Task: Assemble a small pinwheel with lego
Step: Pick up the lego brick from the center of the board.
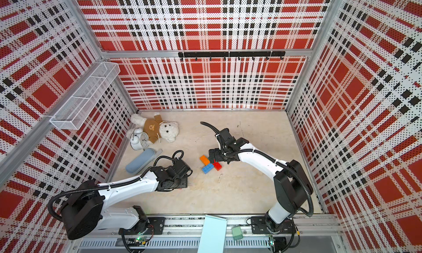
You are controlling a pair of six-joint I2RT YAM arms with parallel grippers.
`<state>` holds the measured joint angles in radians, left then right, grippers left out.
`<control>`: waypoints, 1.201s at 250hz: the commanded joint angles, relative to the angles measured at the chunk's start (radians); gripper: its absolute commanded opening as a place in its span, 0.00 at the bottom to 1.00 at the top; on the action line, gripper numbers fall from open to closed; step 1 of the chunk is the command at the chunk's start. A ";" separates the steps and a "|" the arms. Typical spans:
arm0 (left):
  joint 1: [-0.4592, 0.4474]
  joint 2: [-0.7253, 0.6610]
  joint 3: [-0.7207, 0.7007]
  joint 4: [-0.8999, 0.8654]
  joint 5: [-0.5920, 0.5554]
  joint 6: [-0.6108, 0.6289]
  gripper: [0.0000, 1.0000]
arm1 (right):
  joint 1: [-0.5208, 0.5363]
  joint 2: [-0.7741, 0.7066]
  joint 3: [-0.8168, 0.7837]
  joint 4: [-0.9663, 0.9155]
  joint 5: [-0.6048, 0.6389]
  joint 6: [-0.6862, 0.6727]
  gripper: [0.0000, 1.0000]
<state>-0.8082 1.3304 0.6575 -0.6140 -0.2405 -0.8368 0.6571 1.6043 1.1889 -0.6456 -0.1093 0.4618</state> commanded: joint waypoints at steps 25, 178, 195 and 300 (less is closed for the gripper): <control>-0.013 0.024 0.022 0.005 -0.044 -0.019 0.57 | -0.039 0.031 0.010 0.064 -0.048 -0.045 1.00; -0.025 0.048 0.007 -0.003 -0.062 -0.056 0.60 | -0.103 0.268 0.195 0.098 -0.148 -0.123 1.00; -0.026 0.053 0.005 -0.001 -0.061 -0.057 0.57 | -0.103 0.279 0.201 0.098 -0.152 -0.122 1.00; -0.026 0.079 0.000 0.004 -0.071 -0.073 0.46 | -0.108 0.328 0.247 0.092 -0.174 -0.137 1.00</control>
<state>-0.8272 1.3991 0.6624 -0.6128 -0.2787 -0.8940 0.5537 1.9068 1.4021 -0.5697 -0.2646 0.3477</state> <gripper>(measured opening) 0.481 0.998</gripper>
